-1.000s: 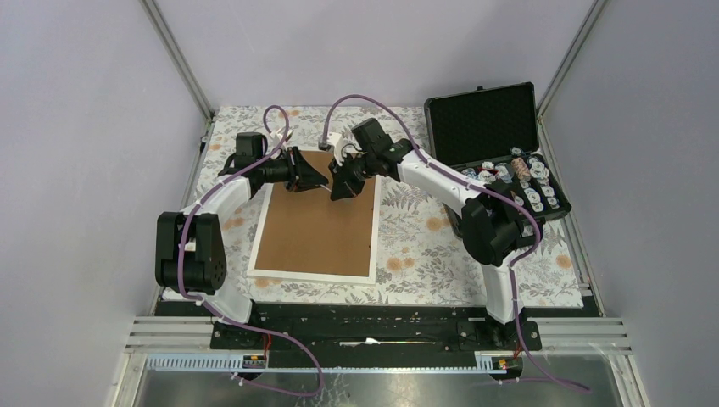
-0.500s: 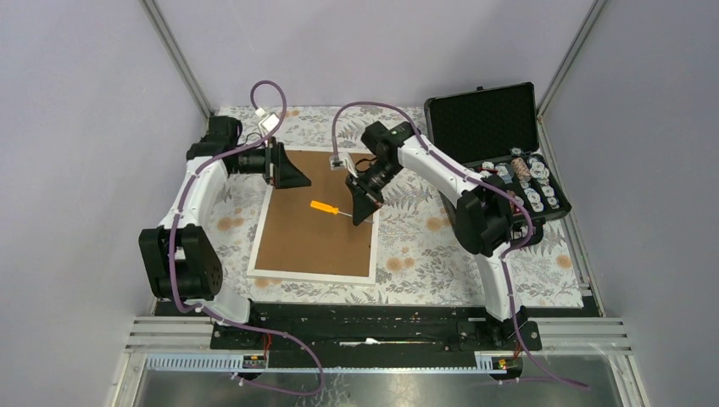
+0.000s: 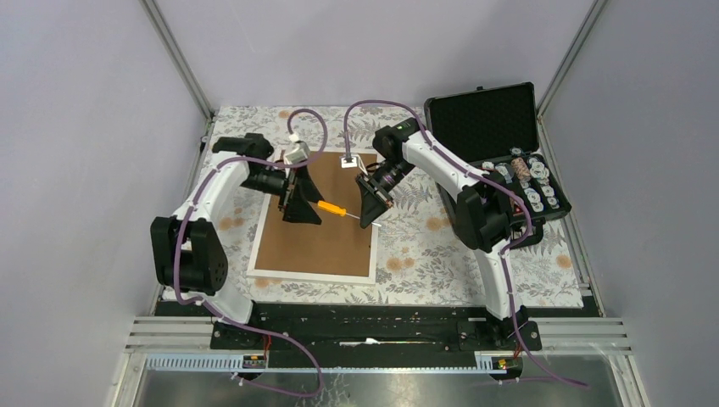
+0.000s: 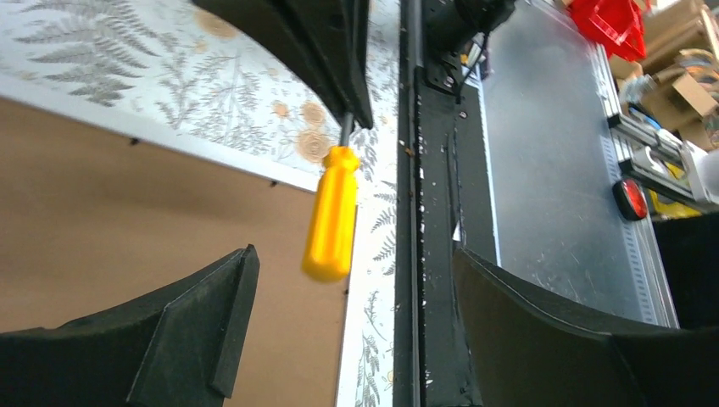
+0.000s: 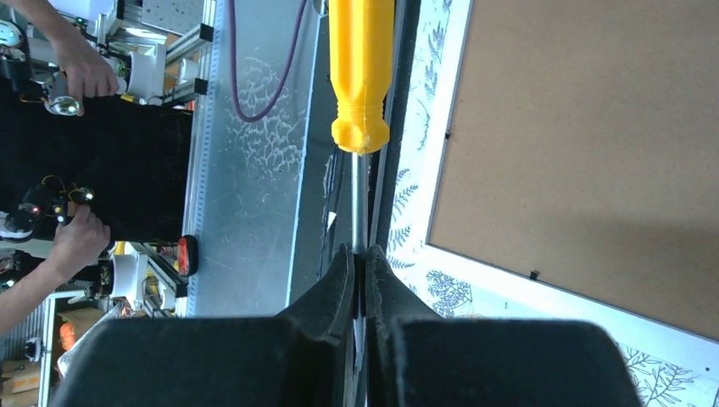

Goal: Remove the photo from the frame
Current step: Adjust the screwdriver.

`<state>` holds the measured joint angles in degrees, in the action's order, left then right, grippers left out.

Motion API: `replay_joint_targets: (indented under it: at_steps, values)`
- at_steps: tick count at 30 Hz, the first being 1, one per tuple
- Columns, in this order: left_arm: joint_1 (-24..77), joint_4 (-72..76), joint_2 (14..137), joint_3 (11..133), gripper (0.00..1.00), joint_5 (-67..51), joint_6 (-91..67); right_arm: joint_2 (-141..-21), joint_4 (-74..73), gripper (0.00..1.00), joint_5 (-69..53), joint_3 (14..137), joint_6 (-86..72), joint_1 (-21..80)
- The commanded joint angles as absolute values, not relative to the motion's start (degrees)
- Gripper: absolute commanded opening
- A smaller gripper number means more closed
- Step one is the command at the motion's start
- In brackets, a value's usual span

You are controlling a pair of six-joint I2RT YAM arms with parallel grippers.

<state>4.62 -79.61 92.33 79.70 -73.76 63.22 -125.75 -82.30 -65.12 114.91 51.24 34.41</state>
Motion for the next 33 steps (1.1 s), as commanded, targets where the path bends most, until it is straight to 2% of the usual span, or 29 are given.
replay_joint_targets:
  at_steps: [1,4,8,13,16,26,28,29,31,33]
  values:
    - [7.9,-73.3,90.2,77.0,0.89,-76.9,63.1,-126.2,-84.7,0.00,-70.5,115.7,52.4,34.8]
    - [9.6,-63.6,88.4,74.9,0.86,-75.0,52.8,-126.5,-84.7,0.00,-71.1,115.9,52.0,34.8]
    - [11.2,-58.2,87.3,73.4,0.78,-73.9,48.5,-126.6,-84.7,0.00,-71.3,116.1,51.8,35.1]
    - [12.8,-57.8,87.2,73.2,0.62,-74.9,47.9,-126.7,-84.7,0.00,-71.7,115.6,51.8,35.1]
    - [14.2,-57.1,86.8,72.9,0.57,-74.6,47.4,-126.7,-84.7,0.00,-71.8,115.5,51.9,35.2]
    - [14.9,-56.4,86.8,72.5,0.24,-73.3,46.6,-126.4,-84.7,0.02,-71.8,115.1,52.4,35.3]
    - [14.9,-56.5,86.9,72.7,0.16,-72.6,46.4,-126.5,-84.7,0.07,-71.6,115.2,52.4,35.3]
    - [14.9,-56.4,87.0,72.8,0.13,-72.1,46.2,-126.4,-84.7,0.14,-71.4,115.3,52.4,35.3]
    - [14.9,-56.4,86.8,72.9,0.05,-70.6,44.9,-126.6,-84.6,0.36,-70.4,115.9,51.3,35.0]
    - [14.4,-55.8,87.0,72.8,0.00,-68.5,41.8,-127.1,-83.8,0.49,-70.0,116.4,49.1,33.6]
